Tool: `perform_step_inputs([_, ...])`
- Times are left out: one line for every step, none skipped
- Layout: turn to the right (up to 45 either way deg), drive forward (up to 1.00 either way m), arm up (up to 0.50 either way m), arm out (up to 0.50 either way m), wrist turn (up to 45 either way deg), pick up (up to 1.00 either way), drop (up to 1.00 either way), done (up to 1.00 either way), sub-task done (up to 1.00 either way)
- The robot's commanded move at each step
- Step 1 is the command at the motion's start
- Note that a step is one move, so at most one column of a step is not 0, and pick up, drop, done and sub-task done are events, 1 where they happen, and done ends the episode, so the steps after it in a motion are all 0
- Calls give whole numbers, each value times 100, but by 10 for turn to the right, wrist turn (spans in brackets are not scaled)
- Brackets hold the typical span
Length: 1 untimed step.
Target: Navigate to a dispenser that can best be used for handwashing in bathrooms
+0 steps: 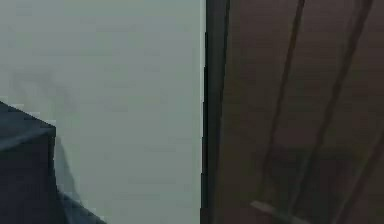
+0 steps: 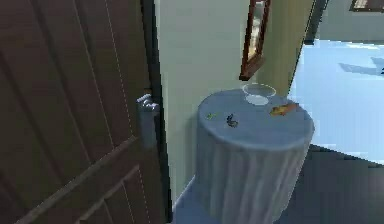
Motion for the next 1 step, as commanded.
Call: perform_step_inputs([450, 0, 0, 0, 0, 0, 0, 0, 0])
